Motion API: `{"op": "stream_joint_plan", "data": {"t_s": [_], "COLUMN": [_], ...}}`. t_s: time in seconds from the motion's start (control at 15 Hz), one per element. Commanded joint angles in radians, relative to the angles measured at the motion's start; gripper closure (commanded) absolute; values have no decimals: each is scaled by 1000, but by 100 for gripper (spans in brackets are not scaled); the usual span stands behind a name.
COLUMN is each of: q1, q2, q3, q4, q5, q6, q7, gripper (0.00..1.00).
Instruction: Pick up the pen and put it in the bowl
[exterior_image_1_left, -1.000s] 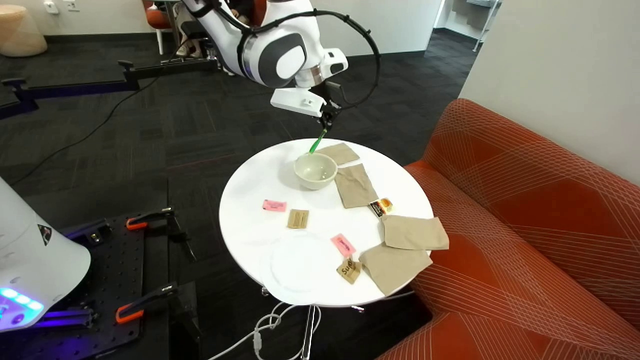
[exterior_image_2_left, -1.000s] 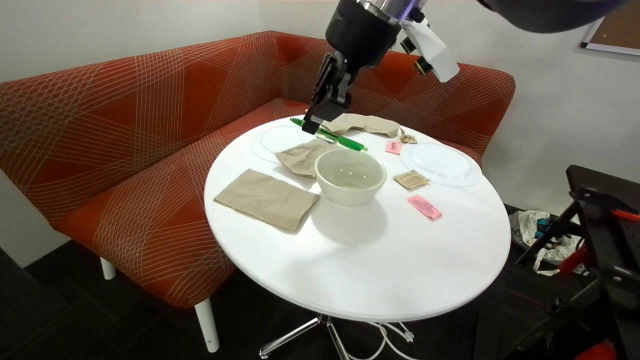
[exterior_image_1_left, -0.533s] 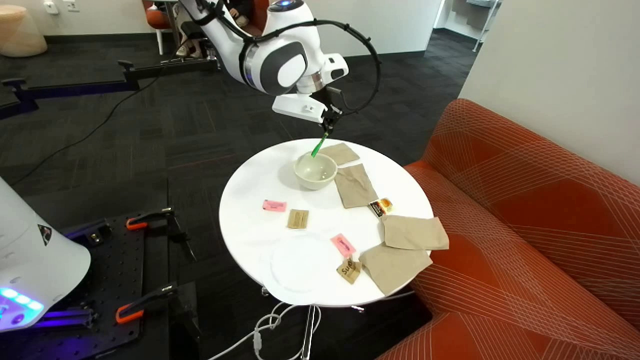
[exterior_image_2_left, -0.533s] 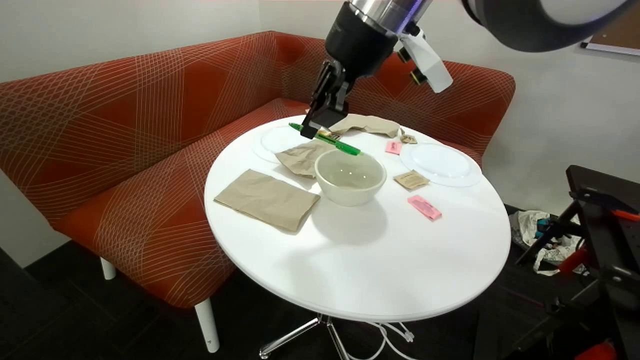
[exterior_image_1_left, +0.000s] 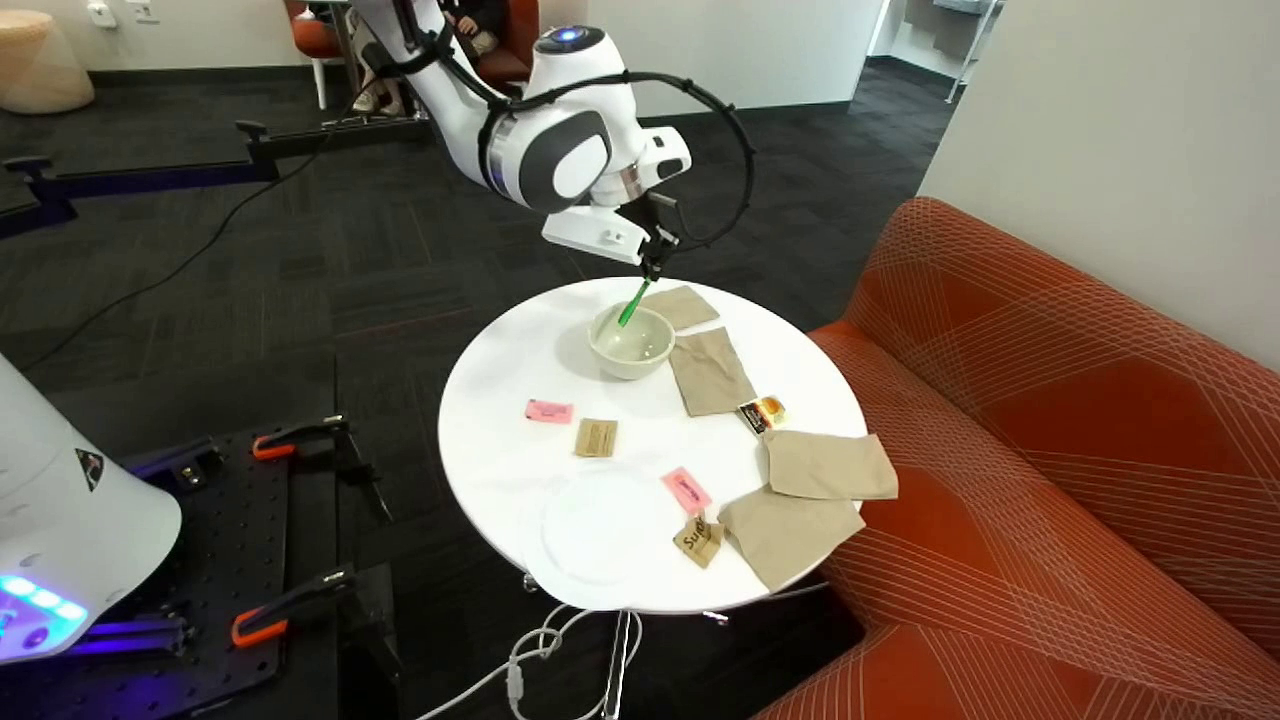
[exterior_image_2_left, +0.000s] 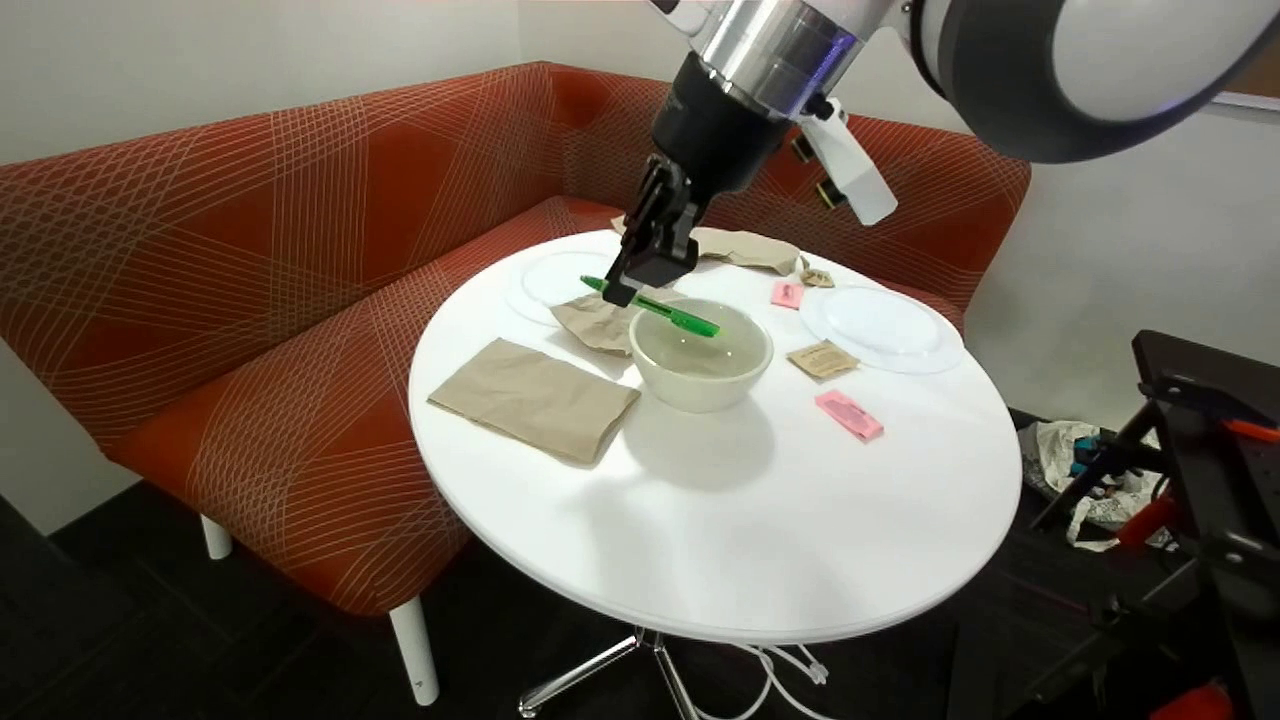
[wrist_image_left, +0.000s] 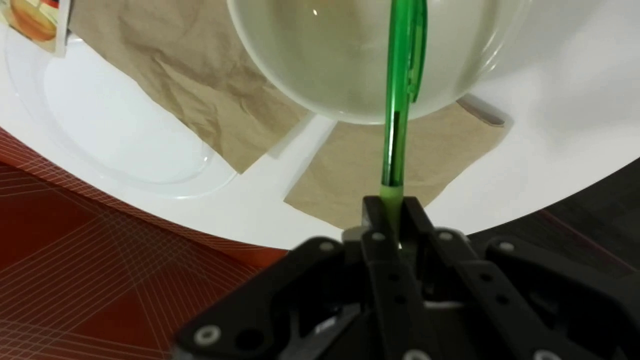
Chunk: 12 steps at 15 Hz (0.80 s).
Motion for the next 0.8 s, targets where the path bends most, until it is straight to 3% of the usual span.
{"op": "stream_joint_plan", "data": {"t_s": [0.0,0.07,0.2,0.6,0.73], "q1": [-11,-10,-12,-8,-5], "q2": [-7,-8,-12,-20,-22], "q3": [0,-2,-1,-9,-13], "q4": [-53,-63,-84,-123,-132], "q5": [-18,-18,-17,-18,-19], "q6": [68,80,97,136,151], "q7": [-10,-7,-7,-6,-6], "gripper": [97,63,55,9,0]}}
